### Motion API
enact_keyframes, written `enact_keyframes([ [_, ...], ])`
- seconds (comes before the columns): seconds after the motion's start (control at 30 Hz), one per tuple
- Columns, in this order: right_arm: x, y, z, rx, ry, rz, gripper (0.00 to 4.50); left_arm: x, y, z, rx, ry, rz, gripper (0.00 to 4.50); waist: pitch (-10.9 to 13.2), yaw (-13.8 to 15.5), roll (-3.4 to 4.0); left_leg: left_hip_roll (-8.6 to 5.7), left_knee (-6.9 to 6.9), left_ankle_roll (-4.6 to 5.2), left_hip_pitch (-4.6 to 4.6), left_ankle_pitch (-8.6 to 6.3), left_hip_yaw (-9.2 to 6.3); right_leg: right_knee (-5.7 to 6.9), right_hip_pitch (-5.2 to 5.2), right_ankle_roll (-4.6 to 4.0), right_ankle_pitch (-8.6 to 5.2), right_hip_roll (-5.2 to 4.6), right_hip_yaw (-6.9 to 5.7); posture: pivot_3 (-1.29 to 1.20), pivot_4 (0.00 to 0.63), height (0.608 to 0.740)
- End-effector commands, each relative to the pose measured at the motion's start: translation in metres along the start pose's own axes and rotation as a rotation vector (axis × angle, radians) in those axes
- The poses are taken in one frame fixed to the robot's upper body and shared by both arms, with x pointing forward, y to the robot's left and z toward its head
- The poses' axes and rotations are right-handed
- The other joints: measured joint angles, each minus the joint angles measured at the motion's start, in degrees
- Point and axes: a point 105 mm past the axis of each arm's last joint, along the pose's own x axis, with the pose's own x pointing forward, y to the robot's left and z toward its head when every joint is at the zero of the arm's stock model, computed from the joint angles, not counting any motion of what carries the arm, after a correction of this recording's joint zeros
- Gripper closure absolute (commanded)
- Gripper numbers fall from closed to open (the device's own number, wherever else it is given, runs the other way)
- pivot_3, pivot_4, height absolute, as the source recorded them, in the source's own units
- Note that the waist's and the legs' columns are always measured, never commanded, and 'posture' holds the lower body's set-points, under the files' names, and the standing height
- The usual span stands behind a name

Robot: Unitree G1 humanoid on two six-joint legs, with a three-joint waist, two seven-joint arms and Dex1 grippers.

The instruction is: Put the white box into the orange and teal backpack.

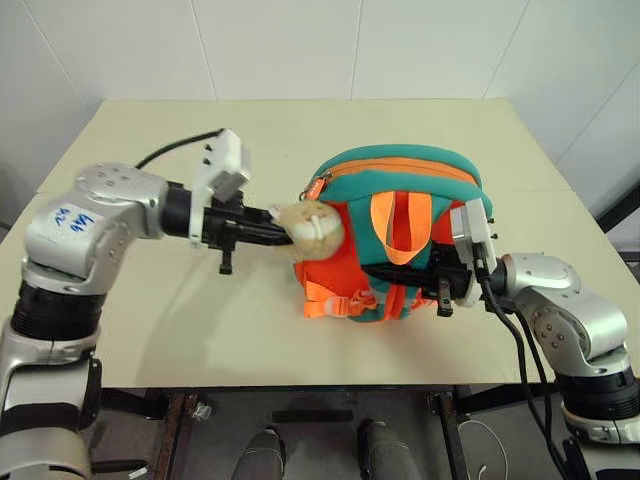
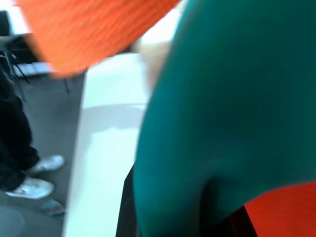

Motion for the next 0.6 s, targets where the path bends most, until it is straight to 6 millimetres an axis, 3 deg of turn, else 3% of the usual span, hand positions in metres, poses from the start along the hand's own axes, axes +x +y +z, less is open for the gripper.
enact_keyframes([
  [0.03,0.0,0.011,0.013,-0.014,-0.086,0.019,4.5,-0.022,0.017,0.019,0.027,-0.04,0.104,4.25,0.0,0.0,0.0,0.0,0.0,0.0,-0.01,0.0,0.0,-0.01,0.0,0.0,0.0,0.0,0.0,0.0,0.15,0.74],
  [0.37,0.005,0.027,0.006,0.09,-0.192,0.003,4.5,-0.047,0.056,-0.016,-0.103,0.082,0.217,4.28,0.0,0.0,0.0,0.0,-0.06,0.0,0.01,0.0,0.0,0.02,-0.02,0.0,0.0,0.01,-0.02,0.0,0.15,0.74],
  [0.6,0.005,0.026,0.005,0.086,-0.192,-0.013,4.5,-0.046,0.066,-0.061,-0.17,0.271,0.194,4.28,0.0,-0.1,0.0,0.01,-0.06,0.0,0.02,0.0,0.0,0.02,-0.03,-0.02,-0.01,0.01,-0.02,0.0,0.15,0.74],
])
